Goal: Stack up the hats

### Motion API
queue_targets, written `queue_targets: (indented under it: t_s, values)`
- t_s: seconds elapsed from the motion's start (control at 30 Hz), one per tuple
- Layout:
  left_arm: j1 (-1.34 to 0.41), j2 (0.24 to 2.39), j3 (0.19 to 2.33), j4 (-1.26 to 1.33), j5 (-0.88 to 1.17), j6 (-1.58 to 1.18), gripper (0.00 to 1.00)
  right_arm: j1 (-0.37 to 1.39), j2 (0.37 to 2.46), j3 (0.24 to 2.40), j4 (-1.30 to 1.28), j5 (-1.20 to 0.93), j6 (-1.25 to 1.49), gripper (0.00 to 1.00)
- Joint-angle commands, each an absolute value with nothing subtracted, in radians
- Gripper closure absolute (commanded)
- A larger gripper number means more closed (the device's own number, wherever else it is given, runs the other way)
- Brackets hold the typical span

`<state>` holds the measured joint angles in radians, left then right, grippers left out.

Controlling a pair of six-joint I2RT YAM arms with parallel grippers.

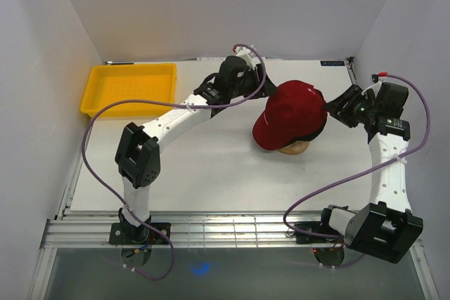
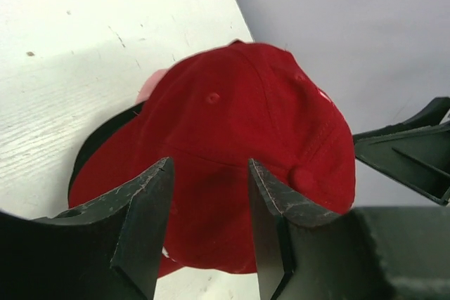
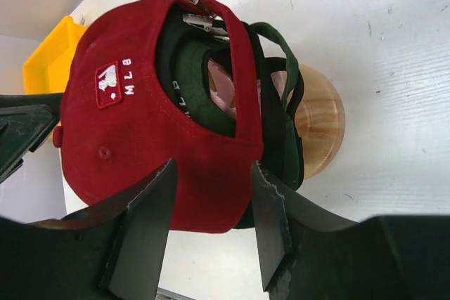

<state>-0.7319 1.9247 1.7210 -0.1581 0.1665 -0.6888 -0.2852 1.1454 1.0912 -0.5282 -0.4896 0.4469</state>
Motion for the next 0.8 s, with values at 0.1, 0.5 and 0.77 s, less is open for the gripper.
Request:
queue_targets:
  t_s: [0.1,0.5,0.77]
  values:
    - [-0.787,1.930,1.792,-0.201,0.150,-0.621,0.44,-0.301,1.140,1.055,-0.506,-0.519,0.454,0.49]
    - [-0.816,1.937,1.796,-0.215,0.137,-0.615,0.45,-0.359,1.131,0.862,-0.281,-0.676,0.552,0.42]
    - [-0.830,1.942,1.781,-0.221,0.124,-0.614,0.45,-0.383,1.115,0.844,-0.252,-0.667,0.571,0.60]
